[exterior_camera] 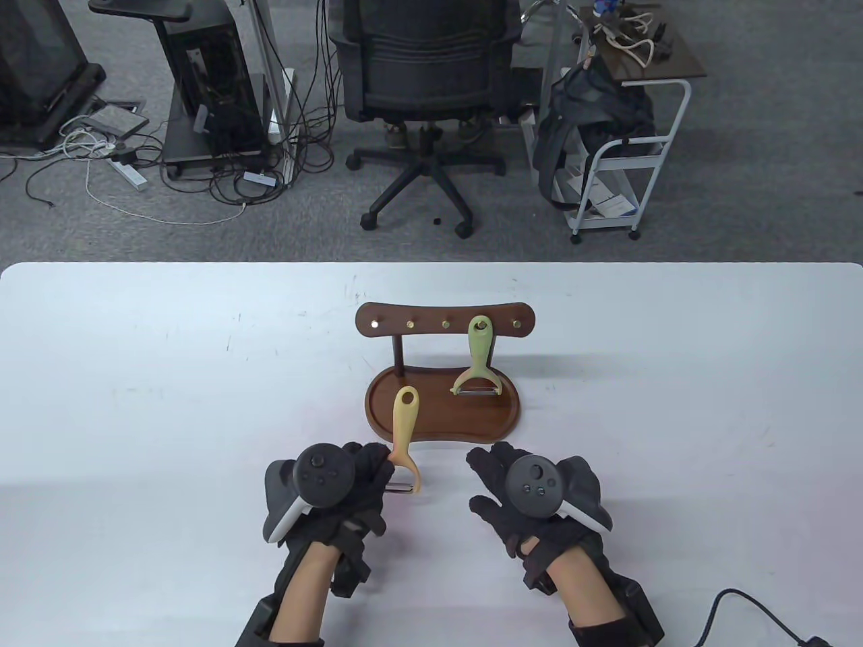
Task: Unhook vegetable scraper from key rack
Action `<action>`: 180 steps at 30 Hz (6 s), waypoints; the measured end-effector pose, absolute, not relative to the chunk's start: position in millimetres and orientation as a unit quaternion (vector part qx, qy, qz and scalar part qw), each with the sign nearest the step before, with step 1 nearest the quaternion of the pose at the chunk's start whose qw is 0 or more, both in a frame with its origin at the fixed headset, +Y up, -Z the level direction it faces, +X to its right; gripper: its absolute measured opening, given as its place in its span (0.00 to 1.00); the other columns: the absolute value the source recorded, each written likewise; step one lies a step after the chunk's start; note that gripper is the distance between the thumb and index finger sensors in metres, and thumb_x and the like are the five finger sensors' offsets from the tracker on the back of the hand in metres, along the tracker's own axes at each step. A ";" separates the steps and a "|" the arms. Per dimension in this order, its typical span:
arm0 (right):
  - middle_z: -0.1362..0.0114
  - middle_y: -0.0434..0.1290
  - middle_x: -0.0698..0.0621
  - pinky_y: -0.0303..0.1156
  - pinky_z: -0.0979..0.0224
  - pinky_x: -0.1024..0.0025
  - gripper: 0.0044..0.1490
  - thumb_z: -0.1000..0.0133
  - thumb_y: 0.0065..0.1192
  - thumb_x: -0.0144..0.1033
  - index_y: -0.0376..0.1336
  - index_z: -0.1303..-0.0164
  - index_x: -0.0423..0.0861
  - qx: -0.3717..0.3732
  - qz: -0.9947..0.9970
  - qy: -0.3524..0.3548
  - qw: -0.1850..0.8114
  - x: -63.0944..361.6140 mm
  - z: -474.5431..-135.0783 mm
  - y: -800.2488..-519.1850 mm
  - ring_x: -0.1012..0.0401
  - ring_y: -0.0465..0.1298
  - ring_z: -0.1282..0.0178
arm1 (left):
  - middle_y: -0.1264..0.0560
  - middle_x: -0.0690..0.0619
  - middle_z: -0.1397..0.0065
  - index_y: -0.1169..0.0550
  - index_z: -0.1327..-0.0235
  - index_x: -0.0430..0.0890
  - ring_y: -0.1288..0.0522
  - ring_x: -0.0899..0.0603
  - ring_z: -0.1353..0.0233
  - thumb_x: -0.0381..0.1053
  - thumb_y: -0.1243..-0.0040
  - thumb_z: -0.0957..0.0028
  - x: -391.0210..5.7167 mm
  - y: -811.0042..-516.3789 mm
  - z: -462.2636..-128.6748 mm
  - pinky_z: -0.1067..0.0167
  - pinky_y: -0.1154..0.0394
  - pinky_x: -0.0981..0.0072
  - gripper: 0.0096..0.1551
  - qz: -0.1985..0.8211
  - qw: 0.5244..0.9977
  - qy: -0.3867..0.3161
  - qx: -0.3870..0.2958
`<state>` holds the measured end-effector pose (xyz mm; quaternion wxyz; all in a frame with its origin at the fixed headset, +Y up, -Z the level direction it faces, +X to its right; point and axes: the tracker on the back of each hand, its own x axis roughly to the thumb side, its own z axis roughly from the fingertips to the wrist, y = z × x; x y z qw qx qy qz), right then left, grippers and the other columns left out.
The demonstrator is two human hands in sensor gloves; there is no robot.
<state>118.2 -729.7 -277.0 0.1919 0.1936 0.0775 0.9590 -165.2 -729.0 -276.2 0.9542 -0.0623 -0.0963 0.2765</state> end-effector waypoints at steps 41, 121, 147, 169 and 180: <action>0.20 0.57 0.36 0.61 0.32 0.35 0.46 0.50 0.61 0.54 0.54 0.21 0.50 0.187 0.959 0.096 0.187 118.4 -275.3 -733.0 0.38 0.61 0.24 | 0.22 0.44 0.46 0.19 0.41 0.38 0.21 0.36 0.49 0.55 0.45 0.45 -145.9 -760.5 -265.3 0.35 0.35 0.28 0.29 0.089 0.971 -0.102 -0.196; 0.19 0.53 0.36 0.63 0.33 0.37 0.51 0.50 0.62 0.55 0.47 0.19 0.51 -0.032 0.915 0.015 0.402 163.9 -348.5 -732.0 0.40 0.63 0.25 | 0.47 0.39 0.14 0.42 0.17 0.50 0.38 0.28 0.21 0.71 0.49 0.47 -117.3 -733.4 -267.6 0.31 0.41 0.23 0.48 0.045 0.978 -0.204 0.011; 0.22 0.61 0.36 0.63 0.34 0.36 0.42 0.49 0.63 0.51 0.62 0.27 0.44 0.014 0.837 0.066 0.543 151.5 -412.2 -741.2 0.38 0.65 0.28 | 0.45 0.39 0.14 0.41 0.17 0.49 0.36 0.28 0.22 0.70 0.48 0.47 -143.9 -741.5 -270.5 0.31 0.41 0.23 0.47 0.023 0.988 -0.149 -0.010; 0.34 0.74 0.42 0.68 0.38 0.40 0.31 0.50 0.62 0.44 0.70 0.38 0.46 0.052 0.829 0.026 0.556 146.1 -398.7 -732.9 0.43 0.75 0.37 | 0.45 0.39 0.14 0.41 0.17 0.49 0.35 0.28 0.23 0.69 0.48 0.46 -142.8 -740.9 -269.0 0.32 0.40 0.23 0.47 0.018 0.989 -0.148 -0.013; 0.37 0.74 0.42 0.67 0.37 0.40 0.31 0.51 0.63 0.45 0.71 0.39 0.46 0.074 0.833 0.023 0.548 154.4 -377.1 -724.3 0.44 0.75 0.39 | 0.45 0.39 0.14 0.41 0.17 0.49 0.35 0.28 0.23 0.69 0.48 0.46 -143.8 -740.2 -267.0 0.32 0.40 0.23 0.47 0.025 0.989 -0.147 -0.008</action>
